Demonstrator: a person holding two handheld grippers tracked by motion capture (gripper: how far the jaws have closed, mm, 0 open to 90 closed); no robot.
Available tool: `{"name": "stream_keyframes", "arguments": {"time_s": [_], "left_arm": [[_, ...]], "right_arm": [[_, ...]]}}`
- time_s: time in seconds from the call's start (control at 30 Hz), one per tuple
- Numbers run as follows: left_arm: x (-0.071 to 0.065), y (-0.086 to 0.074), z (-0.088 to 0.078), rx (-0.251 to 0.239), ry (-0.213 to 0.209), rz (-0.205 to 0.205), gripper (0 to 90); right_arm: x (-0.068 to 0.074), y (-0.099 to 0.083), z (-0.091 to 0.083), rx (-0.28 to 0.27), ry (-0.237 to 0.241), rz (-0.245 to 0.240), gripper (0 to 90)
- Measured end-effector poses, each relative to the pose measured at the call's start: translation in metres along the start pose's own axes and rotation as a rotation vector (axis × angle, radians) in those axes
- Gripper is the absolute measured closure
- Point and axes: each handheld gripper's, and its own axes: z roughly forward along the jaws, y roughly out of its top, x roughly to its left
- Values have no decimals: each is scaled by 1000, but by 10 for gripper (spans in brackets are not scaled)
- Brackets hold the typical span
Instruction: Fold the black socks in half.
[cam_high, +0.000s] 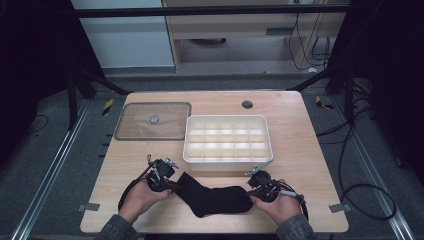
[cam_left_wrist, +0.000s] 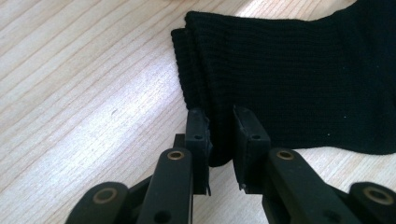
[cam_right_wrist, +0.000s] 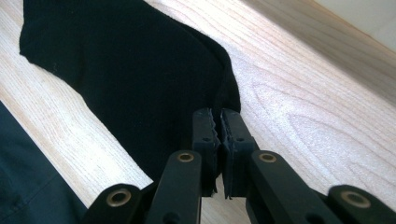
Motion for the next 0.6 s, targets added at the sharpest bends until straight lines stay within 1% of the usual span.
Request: {"name": "stream_keyframes", "arguments": {"time_s": [0.17, 0.23, 0.33, 0.5, 0.53, 0.6], "left_arm": [[2, -3, -3, 0, 1, 7, 772], [3, -4, -4, -5, 2, 2, 773], [3, -6, -7, -6, 1, 10, 773], [5, -11, -13, -17, -3, 4, 773], [6, -12, -14, -19, -2, 4, 773], [8, -16, -18, -24, 0, -1, 773]], "right_arm": [[2, -1, 0, 3, 4, 1, 860], [2, -1, 1, 2, 5, 1, 861], [5, -1, 2, 2, 11, -1, 861], [8, 1, 3, 0, 17, -8, 860], [9, 1, 4, 5, 20, -3, 856], [10, 2, 5, -10, 21, -17, 804]]}}
